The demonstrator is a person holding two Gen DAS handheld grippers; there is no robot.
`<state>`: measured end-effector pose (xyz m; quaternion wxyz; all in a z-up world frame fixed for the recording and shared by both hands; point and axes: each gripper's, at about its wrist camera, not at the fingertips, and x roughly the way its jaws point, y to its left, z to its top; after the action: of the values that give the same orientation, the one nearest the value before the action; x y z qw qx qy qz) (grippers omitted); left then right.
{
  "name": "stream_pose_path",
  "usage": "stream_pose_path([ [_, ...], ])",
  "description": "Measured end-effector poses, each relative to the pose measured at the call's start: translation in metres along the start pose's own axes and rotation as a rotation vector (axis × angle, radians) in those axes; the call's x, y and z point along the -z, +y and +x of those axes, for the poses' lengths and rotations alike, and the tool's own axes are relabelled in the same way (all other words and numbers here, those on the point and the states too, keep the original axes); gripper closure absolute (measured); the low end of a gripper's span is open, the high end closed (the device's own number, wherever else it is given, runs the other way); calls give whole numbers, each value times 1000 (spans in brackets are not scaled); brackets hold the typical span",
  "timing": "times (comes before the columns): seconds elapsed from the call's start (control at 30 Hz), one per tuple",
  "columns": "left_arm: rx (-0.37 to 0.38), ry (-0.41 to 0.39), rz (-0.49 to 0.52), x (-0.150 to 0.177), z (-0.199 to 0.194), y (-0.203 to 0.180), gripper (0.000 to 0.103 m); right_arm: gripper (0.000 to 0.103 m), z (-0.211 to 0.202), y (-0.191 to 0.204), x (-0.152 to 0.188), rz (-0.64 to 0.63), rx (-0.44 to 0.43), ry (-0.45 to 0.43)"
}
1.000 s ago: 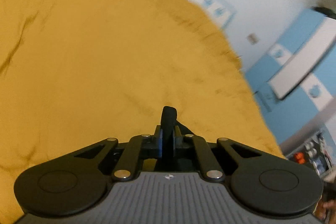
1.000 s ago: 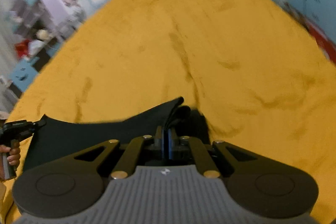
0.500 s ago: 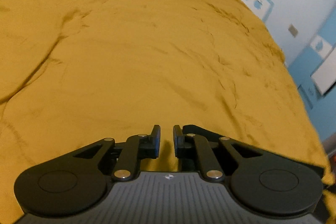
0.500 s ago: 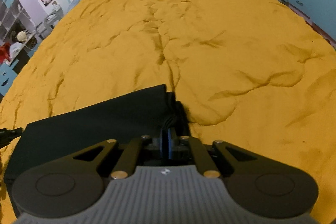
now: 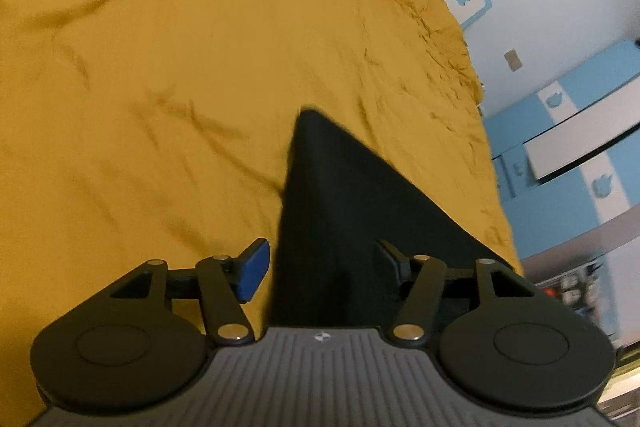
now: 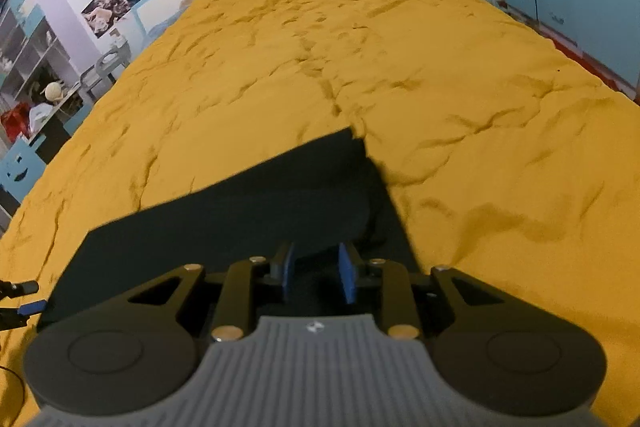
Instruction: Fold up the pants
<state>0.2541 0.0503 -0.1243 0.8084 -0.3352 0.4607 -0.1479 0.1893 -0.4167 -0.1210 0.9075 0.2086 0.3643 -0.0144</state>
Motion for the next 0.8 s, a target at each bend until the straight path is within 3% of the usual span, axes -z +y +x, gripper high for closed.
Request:
stream_pose_path([
  [0.07, 25, 32, -50, 12, 8, 8, 37, 81, -5, 7, 16, 15, -21, -1],
  [0.1, 40, 39, -68, 17, 10, 12, 51, 81, -7, 10, 22, 19, -23, -4],
  [0.13, 31, 32, -75, 19, 11, 14, 75, 81, -10, 14, 29, 16, -23, -7],
  [0.17, 17, 19, -79, 20, 8, 16, 85, 81, -13, 17, 33, 12, -22, -7],
  [0.23, 43, -13, -98, 19, -4, 17, 91, 81, -22, 23, 41, -8, -17, -12],
  [0.3, 9, -23, -49, 18, -10, 8, 91, 81, -30, 28, 48, -41, -4, -13],
  [0.4, -100, 40, 10, 24, 5, 8, 91, 81, -30, 30, 60, -65, 51, 34],
  [0.53, -103, 42, -11, 23, 9, 16, 83, 84, -28, 25, 75, -45, 79, 65],
  [0.67, -143, 84, 33, 22, -4, 5, 78, 82, -37, 34, 75, -80, 84, 58],
  [0.8, -162, 17, 63, 23, -30, 0, 54, 84, -42, 54, 72, -140, 61, 28],
])
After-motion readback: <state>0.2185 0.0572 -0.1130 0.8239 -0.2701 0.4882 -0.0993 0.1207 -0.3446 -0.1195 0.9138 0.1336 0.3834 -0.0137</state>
